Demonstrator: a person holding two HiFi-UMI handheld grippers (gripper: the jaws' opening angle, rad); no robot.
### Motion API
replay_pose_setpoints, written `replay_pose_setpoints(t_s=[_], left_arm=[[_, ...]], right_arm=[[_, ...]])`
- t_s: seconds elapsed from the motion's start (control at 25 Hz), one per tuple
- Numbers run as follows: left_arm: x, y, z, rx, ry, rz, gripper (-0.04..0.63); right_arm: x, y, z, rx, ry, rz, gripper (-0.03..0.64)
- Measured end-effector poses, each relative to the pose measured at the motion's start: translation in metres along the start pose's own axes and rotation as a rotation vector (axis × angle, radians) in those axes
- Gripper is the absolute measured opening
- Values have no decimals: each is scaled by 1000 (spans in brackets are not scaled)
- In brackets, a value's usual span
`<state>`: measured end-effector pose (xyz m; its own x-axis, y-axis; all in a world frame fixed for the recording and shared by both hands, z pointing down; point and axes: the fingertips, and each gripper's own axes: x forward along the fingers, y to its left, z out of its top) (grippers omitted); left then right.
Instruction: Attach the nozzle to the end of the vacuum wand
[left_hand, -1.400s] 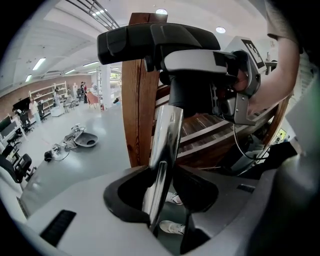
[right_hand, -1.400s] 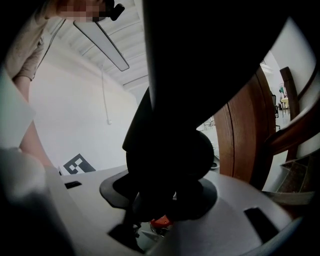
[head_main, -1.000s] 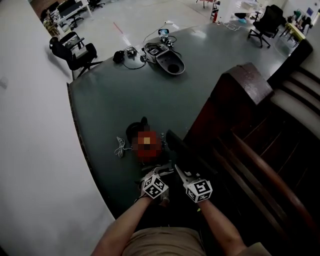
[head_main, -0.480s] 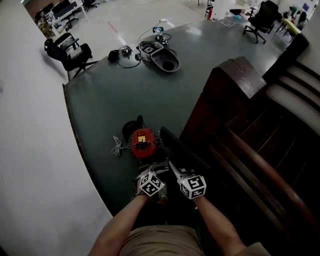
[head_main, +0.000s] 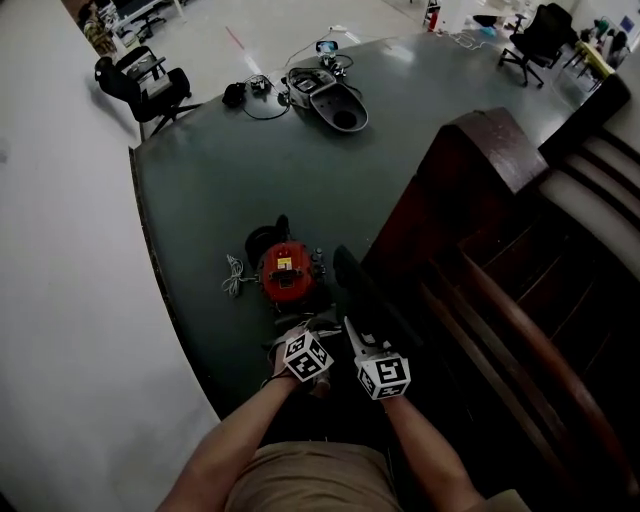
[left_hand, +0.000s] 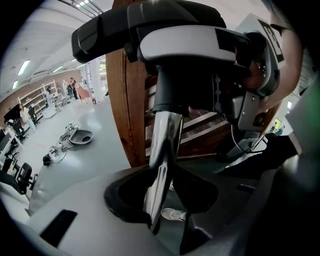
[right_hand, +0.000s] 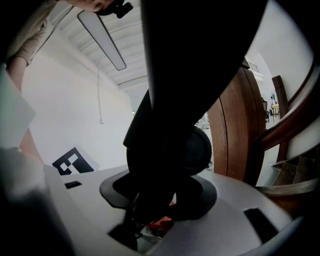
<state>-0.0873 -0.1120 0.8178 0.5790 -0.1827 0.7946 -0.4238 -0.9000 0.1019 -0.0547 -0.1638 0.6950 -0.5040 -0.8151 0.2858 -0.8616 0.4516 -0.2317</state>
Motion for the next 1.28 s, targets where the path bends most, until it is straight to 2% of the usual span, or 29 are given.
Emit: replay_pose_setpoints(t_s=[0.2,0.4,0.44,0.6,0.84,0.96,1.12,1.28], left_arm=[[2,2,2,11,25,10,154],[5,11,5,16,54,38,153],[5,14,5,13,55,39,153],[1,18,3,11,52,27,153],[10,23,5,-21,69,83,153],[17,26,9,-11,49,72,155],[30,26,28,9,-27,33,160],[33,35,31,-79,-79,20,206]], right_arm=[[9,-5,-2,45,50,47,186],[10,-13,-2,72,22,-98,184],[12,-12,-2,76,20,-98,184],[21,-6,0,68,25,6,184],[23,-18,-4,90,9,-81,184],[26,-26,-6,108,30,-71,184],[30,-35,-3,105,55,-20,186],[35,-44,-2,104,56,15,186]])
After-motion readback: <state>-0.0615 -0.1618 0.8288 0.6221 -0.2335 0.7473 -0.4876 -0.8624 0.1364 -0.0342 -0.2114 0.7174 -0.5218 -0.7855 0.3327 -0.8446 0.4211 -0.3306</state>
